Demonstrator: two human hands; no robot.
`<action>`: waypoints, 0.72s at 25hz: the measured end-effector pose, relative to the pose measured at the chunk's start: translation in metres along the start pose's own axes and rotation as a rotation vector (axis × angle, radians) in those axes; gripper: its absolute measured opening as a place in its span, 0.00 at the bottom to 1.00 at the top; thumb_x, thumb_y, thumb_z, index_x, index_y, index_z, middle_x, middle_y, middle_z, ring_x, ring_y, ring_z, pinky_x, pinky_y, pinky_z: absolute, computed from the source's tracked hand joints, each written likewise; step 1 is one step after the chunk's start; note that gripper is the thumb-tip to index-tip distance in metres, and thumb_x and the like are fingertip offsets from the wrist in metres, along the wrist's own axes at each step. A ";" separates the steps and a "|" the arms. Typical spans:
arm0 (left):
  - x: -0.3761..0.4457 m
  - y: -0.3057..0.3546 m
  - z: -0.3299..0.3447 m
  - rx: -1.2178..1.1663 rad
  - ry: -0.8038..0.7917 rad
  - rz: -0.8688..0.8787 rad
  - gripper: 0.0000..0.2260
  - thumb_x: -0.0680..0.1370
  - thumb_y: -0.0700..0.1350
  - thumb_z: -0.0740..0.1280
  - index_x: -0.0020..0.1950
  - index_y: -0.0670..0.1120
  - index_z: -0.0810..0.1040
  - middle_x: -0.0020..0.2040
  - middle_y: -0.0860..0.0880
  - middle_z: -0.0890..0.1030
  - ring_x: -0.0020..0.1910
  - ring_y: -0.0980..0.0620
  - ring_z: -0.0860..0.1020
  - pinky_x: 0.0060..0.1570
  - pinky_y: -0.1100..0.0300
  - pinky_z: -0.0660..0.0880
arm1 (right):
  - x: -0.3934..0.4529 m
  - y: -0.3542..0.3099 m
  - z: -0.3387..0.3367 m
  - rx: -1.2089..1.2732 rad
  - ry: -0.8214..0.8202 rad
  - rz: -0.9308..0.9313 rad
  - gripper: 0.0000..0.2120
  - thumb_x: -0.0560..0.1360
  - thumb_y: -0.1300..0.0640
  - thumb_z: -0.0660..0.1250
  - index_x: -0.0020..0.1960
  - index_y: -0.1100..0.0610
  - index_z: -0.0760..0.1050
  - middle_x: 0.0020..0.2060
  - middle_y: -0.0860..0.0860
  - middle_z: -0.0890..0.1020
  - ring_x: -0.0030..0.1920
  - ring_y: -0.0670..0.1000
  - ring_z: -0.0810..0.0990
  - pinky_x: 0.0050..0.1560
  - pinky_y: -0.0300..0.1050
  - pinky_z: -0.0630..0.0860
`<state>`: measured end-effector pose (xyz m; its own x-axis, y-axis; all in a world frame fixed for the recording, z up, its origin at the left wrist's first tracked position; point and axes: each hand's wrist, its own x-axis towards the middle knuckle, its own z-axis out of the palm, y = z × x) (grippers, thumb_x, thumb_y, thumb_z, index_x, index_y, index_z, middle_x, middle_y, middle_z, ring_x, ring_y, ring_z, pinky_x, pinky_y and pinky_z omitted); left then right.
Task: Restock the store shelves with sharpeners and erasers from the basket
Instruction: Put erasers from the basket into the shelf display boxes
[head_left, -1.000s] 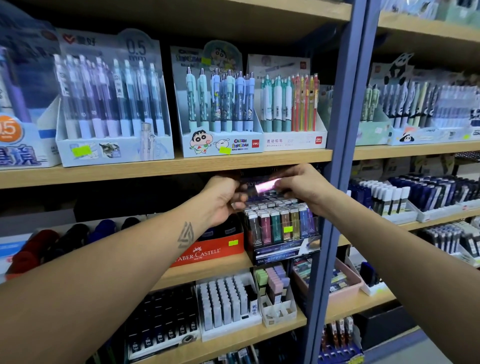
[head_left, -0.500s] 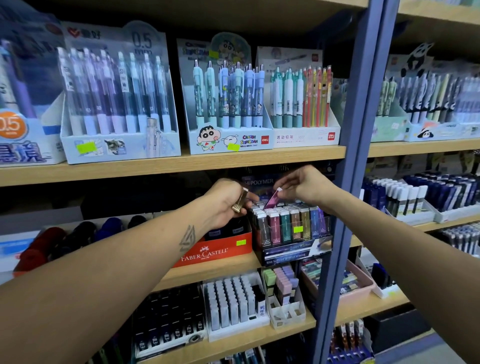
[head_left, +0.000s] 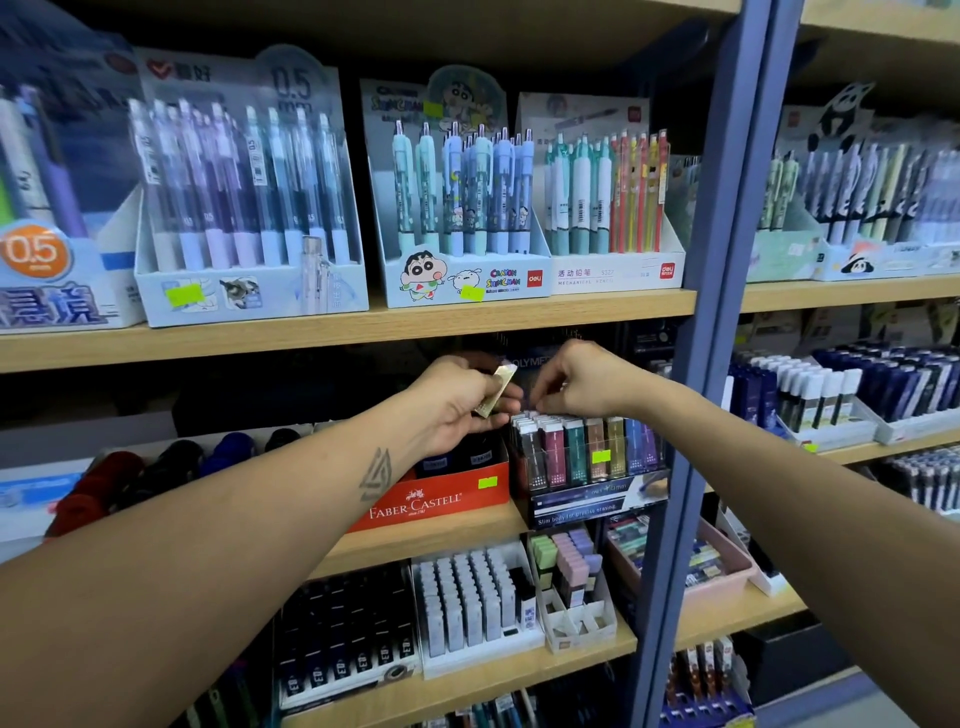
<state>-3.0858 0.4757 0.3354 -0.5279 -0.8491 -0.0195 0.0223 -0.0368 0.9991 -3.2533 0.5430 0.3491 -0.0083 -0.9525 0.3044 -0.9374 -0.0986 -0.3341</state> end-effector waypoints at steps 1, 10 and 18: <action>0.001 0.000 -0.001 -0.012 -0.012 0.008 0.32 0.81 0.32 0.64 0.79 0.35 0.48 0.36 0.42 0.84 0.31 0.50 0.82 0.33 0.59 0.78 | -0.002 0.001 -0.001 0.108 0.026 0.039 0.07 0.74 0.64 0.71 0.49 0.56 0.85 0.31 0.45 0.82 0.28 0.39 0.76 0.33 0.34 0.71; -0.003 0.002 0.028 0.408 0.053 0.260 0.08 0.78 0.33 0.68 0.56 0.33 0.76 0.46 0.39 0.81 0.43 0.43 0.82 0.49 0.48 0.82 | -0.020 0.023 -0.010 0.848 0.277 0.208 0.07 0.73 0.68 0.74 0.50 0.67 0.81 0.40 0.60 0.86 0.38 0.53 0.83 0.38 0.40 0.80; -0.011 -0.007 0.024 1.147 -0.162 0.389 0.18 0.83 0.50 0.57 0.34 0.46 0.67 0.30 0.47 0.67 0.30 0.49 0.65 0.31 0.57 0.58 | -0.020 0.042 -0.011 0.480 0.255 0.264 0.04 0.73 0.68 0.73 0.47 0.63 0.81 0.37 0.60 0.85 0.36 0.50 0.84 0.45 0.48 0.83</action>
<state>-3.1007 0.4985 0.3298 -0.7548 -0.6209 0.2114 -0.5161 0.7611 0.3930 -3.2960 0.5609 0.3388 -0.3581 -0.8694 0.3404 -0.6307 -0.0436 -0.7748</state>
